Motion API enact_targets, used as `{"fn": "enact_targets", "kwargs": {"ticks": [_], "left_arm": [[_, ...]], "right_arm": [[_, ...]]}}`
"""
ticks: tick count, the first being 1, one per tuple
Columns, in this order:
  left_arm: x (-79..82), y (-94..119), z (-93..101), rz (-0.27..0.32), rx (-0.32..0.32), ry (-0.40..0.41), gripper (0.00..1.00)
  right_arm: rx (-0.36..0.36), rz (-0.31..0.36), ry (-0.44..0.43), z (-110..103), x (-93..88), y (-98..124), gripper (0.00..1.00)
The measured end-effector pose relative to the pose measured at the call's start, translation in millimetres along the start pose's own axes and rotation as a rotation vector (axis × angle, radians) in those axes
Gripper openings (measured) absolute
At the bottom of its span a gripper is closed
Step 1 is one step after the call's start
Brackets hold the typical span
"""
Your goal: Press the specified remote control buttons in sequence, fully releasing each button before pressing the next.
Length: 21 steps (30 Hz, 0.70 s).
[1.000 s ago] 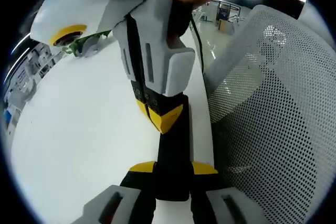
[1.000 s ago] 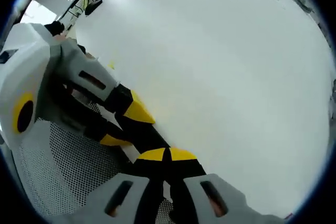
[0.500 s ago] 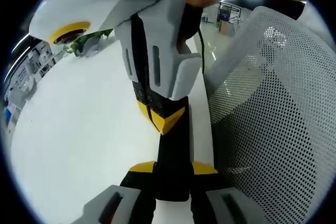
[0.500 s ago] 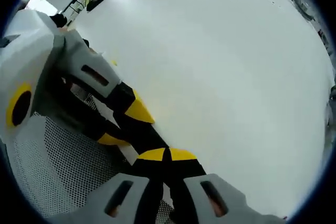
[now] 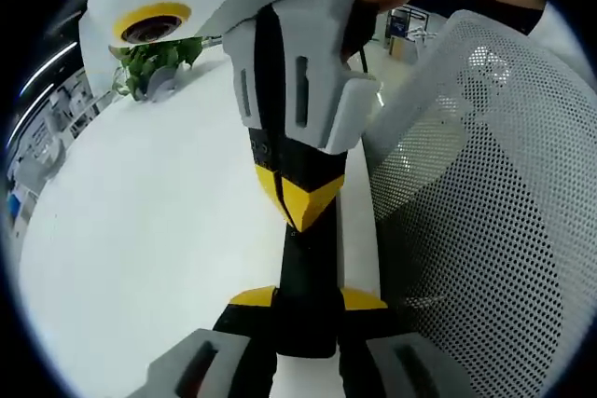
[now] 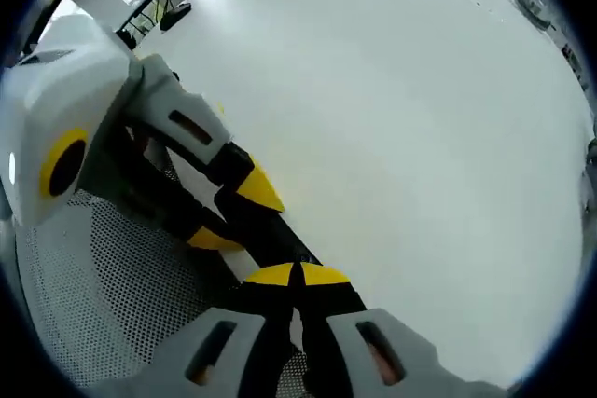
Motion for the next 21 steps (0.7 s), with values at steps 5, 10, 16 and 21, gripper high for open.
{"fn": "enact_targets", "kwargs": {"ticks": [5,10,16,21], "left_arm": [[0.0,-0.1,0.0,-0.001,0.001,-0.004,0.23],[0.1,-0.2,-0.1,-0.002,0.004,-0.007,0.23],[0.2,-0.3,-0.1,-0.005,0.005,-0.007,0.23],[0.8,-0.2,-0.1,-0.009,0.001,-0.009,0.23]], "right_arm": [[-0.003,-0.002,0.021,-1.7,-0.9,-3.0,0.00],[0.004,0.007,0.003,-2.6,-4.4,-4.0,0.00],[-0.014,0.010,0.002,-4.8,-4.7,-5.2,0.00],[-0.040,0.000,0.062,-7.3,-4.1,-6.2,0.00]]}}
Point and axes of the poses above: the point that each gripper's makers call its tool centre point, and the gripper's own axes: y roughly backward along the fingers, z roughly to its right, x roughly out of its top, the point moved 8 cm from there along y, roughly backward along the fingers, and after that the axes turned 15 degrees about z, right-handed, at the moved point
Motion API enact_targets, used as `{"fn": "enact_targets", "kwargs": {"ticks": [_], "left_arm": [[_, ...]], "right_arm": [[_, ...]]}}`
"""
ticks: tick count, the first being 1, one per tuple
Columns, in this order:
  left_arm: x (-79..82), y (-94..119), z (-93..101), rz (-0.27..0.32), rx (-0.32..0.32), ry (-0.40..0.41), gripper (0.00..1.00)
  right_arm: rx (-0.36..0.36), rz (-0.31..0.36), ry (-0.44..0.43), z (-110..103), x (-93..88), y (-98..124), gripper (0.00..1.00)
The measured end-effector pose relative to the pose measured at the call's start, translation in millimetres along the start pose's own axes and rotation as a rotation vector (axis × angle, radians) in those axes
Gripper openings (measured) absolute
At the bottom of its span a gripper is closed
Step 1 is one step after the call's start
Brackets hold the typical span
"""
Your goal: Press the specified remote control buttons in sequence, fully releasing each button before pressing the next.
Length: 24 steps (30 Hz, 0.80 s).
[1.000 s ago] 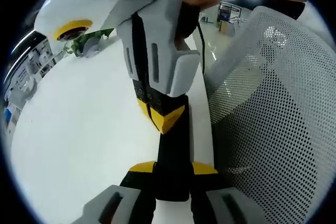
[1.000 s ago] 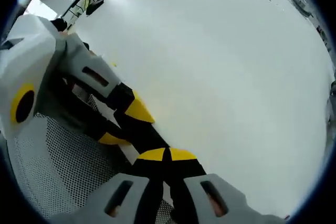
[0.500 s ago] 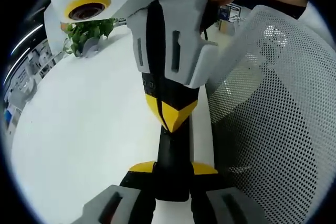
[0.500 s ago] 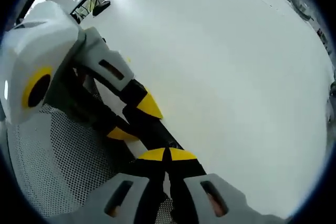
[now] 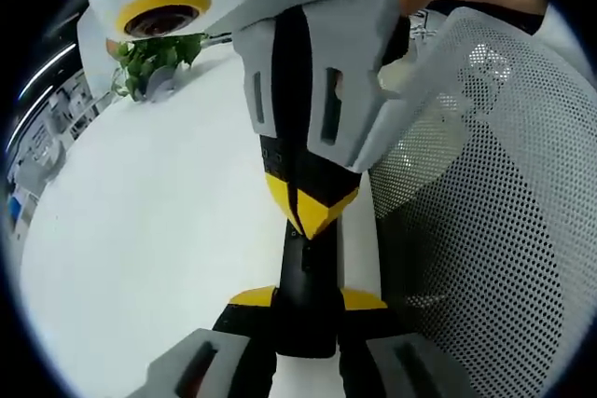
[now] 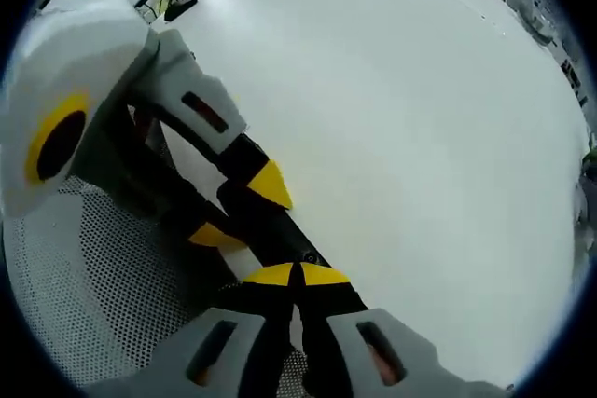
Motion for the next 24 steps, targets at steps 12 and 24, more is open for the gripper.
{"fn": "enact_targets", "kwargs": {"ticks": [12,24], "left_arm": [[0.2,0.1,0.9,-0.001,0.003,-0.002,0.23],[0.2,-0.3,1.0,-0.005,0.005,0.000,0.24]], "right_arm": [[-0.015,0.015,-0.025,-0.2,-1.1,0.6,0.00],[-0.056,0.099,-0.054,-2.9,-8.9,3.4,0.00]]}}
Point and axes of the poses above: the point that each gripper's makers call its tool centre point, and the gripper's own axes: y roughly backward along the fingers, z roughly to its right, x roughly out of its top, the point moved 8 cm from there along y, roughly backward along the fingers, and after that the axes turned 15 degrees about z, right-handed, at the moved point
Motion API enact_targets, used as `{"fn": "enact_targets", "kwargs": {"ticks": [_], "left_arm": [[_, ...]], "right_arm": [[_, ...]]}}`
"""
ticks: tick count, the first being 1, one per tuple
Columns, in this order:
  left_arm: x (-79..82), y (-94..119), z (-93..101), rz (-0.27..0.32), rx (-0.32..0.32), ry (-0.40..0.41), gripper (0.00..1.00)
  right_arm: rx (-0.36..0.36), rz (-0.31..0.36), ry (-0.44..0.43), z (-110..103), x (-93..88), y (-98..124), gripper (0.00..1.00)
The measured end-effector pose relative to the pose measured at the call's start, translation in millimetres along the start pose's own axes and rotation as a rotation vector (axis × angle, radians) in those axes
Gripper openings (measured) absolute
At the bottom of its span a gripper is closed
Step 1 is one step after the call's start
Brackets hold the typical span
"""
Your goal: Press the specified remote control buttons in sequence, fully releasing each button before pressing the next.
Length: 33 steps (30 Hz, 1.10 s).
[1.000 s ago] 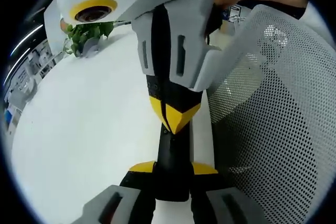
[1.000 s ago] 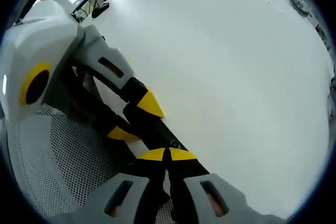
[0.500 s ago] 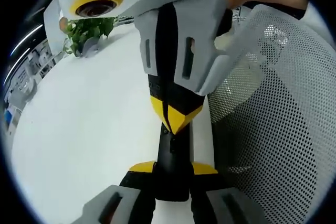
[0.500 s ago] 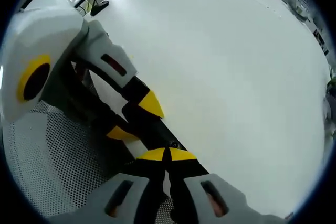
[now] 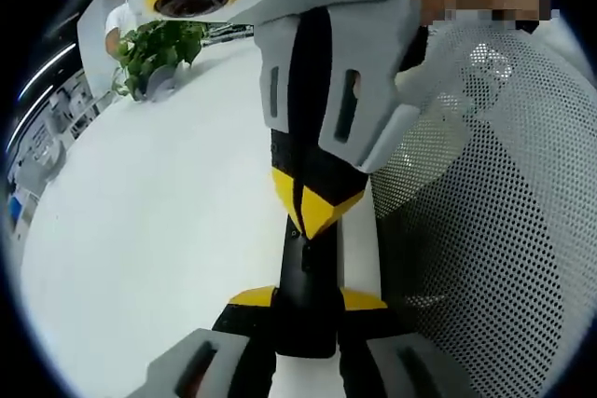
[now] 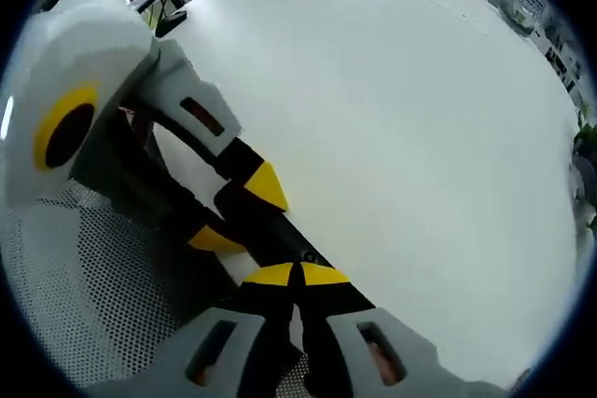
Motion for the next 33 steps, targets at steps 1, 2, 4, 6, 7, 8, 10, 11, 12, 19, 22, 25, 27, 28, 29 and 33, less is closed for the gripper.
{"fn": "enact_targets", "kwargs": {"ticks": [1,2,4,6,7,8,10,11,12,19,22,25,27,28,29,33], "left_arm": [[0.0,-0.1,0.0,-0.001,0.000,-0.001,0.24],[-0.1,-0.3,-0.1,-0.001,0.000,-0.002,0.24],[0.4,-0.2,0.1,-0.004,0.000,-0.002,0.24],[0.8,-0.1,0.3,-0.007,0.003,0.002,0.24],[0.7,-0.1,0.3,-0.009,0.007,0.006,0.24],[0.7,-0.4,0.2,-0.010,0.007,0.006,0.24],[0.9,-0.4,0.4,-0.013,0.009,0.008,0.24],[1.1,-0.5,0.4,-0.013,0.011,0.009,0.24],[1.4,-0.7,0.4,-0.015,0.012,0.009,0.24],[2.7,-1.8,-0.9,-0.022,0.026,0.013,0.24],[2.8,-1.8,-0.9,-0.021,0.029,0.014,0.24],[2.3,-1.7,-0.9,-0.015,0.029,0.014,0.24],[2.2,-1.8,-0.9,-0.014,0.028,0.014,0.24],[2.0,-2.0,-1.1,-0.013,0.028,0.014,0.24],[1.9,-2.0,-1.2,-0.013,0.028,0.014,0.24],[2.2,-1.9,-1.3,-0.011,0.027,0.013,0.24]], "right_arm": [[-0.006,0.014,0.003,-0.8,-1.1,0.5,0.00],[-0.009,0.022,0.004,-1.3,-1.7,0.7,0.00],[-0.019,0.038,-0.006,-1.4,-2.6,1.0,0.00],[-0.020,0.055,-0.029,0.0,-3.4,1.2,0.00],[-0.020,0.059,-0.038,0.3,-3.6,1.2,0.00],[-0.019,0.074,-0.072,0.8,-4.7,1.3,0.00],[-0.013,0.107,-0.131,1.9,-6.8,2.2,0.00],[-0.013,0.103,-0.140,3.1,-7.6,3.0,0.00],[-0.009,0.094,-0.142,4.3,-6.7,3.1,0.00],[0.019,0.060,-0.157,0.9,-10.0,4.9,0.00],[0.027,0.041,-0.120,-3.2,-11.7,3.5,0.00],[0.029,0.046,-0.105,-3.2,-10.9,4.2,0.00],[0.030,0.047,-0.102,-2.9,-10.6,4.2,0.00],[0.023,0.051,-0.097,-2.3,-10.0,4.3,0.00],[0.017,0.054,-0.093,-1.8,-9.6,4.6,0.00],[0.018,0.061,-0.093,-1.5,-8.8,4.3,0.00]]}}
Point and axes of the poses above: the point that each gripper's makers call its tool centre point, and the gripper's own axes: y roughly backward along the fingers, z roughly to its right, x roughly out of its top, the point moved 8 cm from there along y, roughly backward along the fingers, and after that the axes turned 15 degrees about z, right-handed, at the moved point
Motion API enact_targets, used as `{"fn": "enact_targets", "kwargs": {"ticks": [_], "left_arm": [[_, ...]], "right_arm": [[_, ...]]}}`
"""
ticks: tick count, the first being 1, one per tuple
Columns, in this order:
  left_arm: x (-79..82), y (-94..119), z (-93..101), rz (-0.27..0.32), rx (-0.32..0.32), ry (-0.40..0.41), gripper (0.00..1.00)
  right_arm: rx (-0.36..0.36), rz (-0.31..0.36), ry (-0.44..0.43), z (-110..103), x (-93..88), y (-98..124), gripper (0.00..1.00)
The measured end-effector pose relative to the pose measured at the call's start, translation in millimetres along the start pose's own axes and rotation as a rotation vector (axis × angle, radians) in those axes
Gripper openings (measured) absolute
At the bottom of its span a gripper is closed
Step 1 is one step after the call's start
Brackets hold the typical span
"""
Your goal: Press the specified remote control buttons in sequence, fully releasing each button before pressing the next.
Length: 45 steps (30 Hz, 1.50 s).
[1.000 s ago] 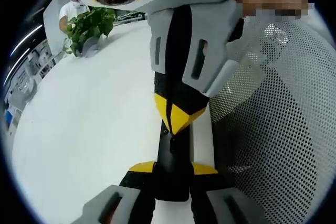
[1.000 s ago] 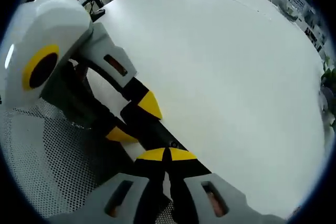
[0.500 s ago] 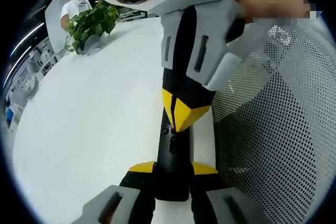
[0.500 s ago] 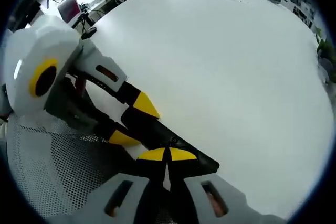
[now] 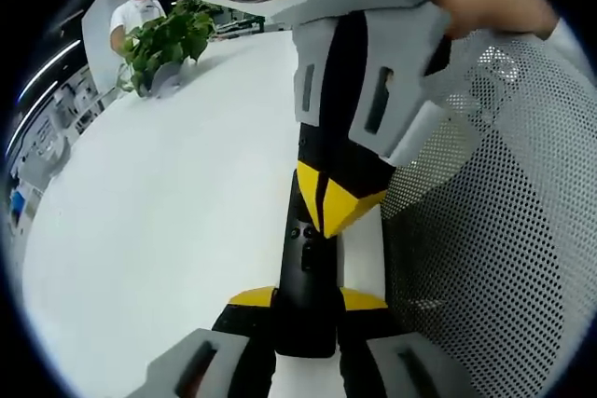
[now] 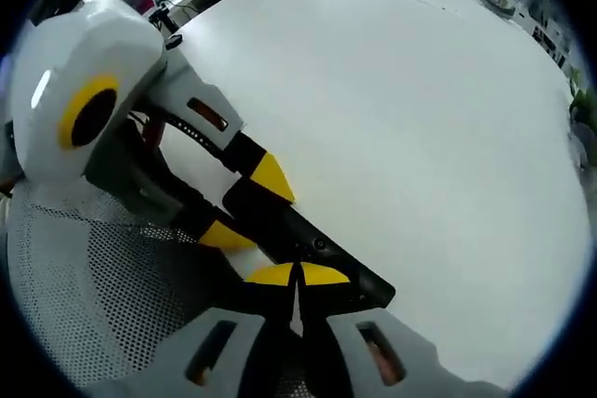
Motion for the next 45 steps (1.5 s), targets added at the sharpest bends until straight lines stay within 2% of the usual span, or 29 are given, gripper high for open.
{"fn": "enact_targets", "kwargs": {"ticks": [6,12,15,17,23,34,45], "left_arm": [[-0.8,-0.2,-0.3,0.008,0.001,0.004,0.24],[-0.7,-0.2,-0.1,0.010,0.001,0.004,0.24],[-0.6,-0.3,-0.1,0.009,0.000,0.003,0.24],[-0.5,-0.4,-0.2,0.008,-0.001,0.002,0.24],[-1.0,-0.3,-0.6,0.015,0.001,0.003,0.24],[-0.8,-0.5,-0.7,0.013,0.000,0.003,0.24],[-1.8,-0.1,-0.6,0.033,-0.006,0.003,0.25]], "right_arm": [[-0.005,-0.008,0.052,-4.2,-0.6,-1.6,0.00],[-0.016,-0.026,0.194,-8.7,-1.4,-4.2,0.00],[-0.021,-0.035,0.212,-9.7,-0.6,-4.9,0.00],[-0.023,-0.036,0.207,-8.6,-0.4,-4.6,0.00],[-0.022,-0.033,0.104,-4.6,1.3,-3.4,0.00],[-0.026,-0.034,0.163,-7.5,-0.1,-3.9,0.00],[-0.031,-0.037,0.143,-7.0,0.0,-4.1,0.00]]}}
Point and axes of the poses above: the point that each gripper's makers call its tool centre point, and the gripper's own axes: y roughly backward along the fingers, z roughly to its right, x roughly out of its top, the point moved 8 cm from there along y, roughly backward along the fingers, and after that the axes turned 15 degrees about z, right-handed, at the moved point
